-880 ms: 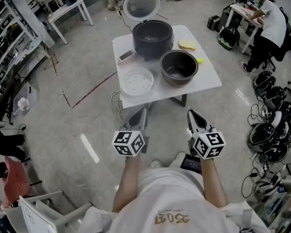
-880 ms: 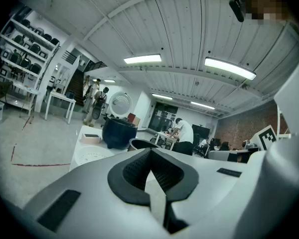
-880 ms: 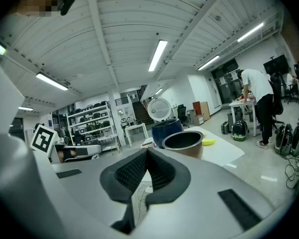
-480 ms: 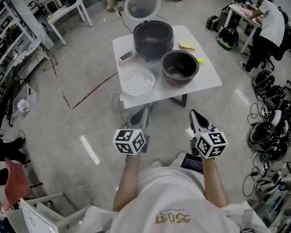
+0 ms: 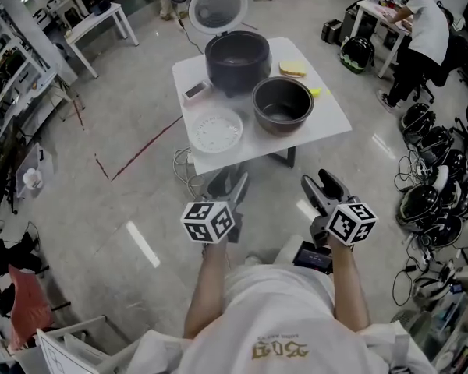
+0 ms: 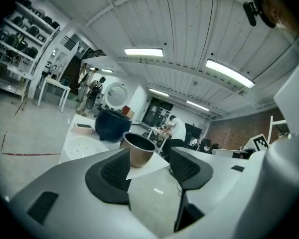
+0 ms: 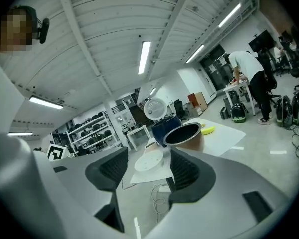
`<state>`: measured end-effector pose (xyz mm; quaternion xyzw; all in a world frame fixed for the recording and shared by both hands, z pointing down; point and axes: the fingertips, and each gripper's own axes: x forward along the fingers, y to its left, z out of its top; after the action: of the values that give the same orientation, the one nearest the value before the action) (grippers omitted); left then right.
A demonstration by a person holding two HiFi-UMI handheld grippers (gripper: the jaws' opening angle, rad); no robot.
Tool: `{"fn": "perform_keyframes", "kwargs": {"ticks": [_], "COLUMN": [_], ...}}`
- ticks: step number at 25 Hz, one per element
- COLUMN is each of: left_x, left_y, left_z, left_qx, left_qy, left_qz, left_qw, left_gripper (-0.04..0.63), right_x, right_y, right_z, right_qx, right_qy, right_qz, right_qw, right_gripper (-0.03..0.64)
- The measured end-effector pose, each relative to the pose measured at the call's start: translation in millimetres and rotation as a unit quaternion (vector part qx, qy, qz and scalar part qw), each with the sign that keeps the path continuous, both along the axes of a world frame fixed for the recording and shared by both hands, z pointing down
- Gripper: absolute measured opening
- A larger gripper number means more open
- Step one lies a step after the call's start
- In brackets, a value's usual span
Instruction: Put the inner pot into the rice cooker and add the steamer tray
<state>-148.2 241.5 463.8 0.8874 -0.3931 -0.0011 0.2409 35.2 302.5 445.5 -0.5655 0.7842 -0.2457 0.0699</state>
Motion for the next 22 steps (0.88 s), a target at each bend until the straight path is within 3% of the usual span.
{"fn": "perform_keyframes", "kwargs": {"ticks": [12,17,22], "left_x": [22.4,48.4,79.5], "left_y": [-28.4,-68.4,-131.8], "left_z": [24.9,37.2,42.8], "left_qx": [-0.029,-0.046,-0.04], "left_qy": [0.008,0.007,-0.019], "left_qz": [-0.01,-0.017,-0.037], "left_qw": [0.9995,0.9988,0.9983], "left_gripper": [0.259,0.256,0.247], "right_x": [27.3,56.4,96.0], "right_y": [-27.5,-73.3,-142.7], "right_z": [21.6,31.0,41.5], "right_qx": [-0.022,-0.031,-0.041], "right_qy": [-0.009,-0.014,-0.031], "right_qz": [0.005,-0.001,-0.011], "right_qw": [1.0,0.999,0.999], "right_gripper": [0.264,0.258,0.264]}}
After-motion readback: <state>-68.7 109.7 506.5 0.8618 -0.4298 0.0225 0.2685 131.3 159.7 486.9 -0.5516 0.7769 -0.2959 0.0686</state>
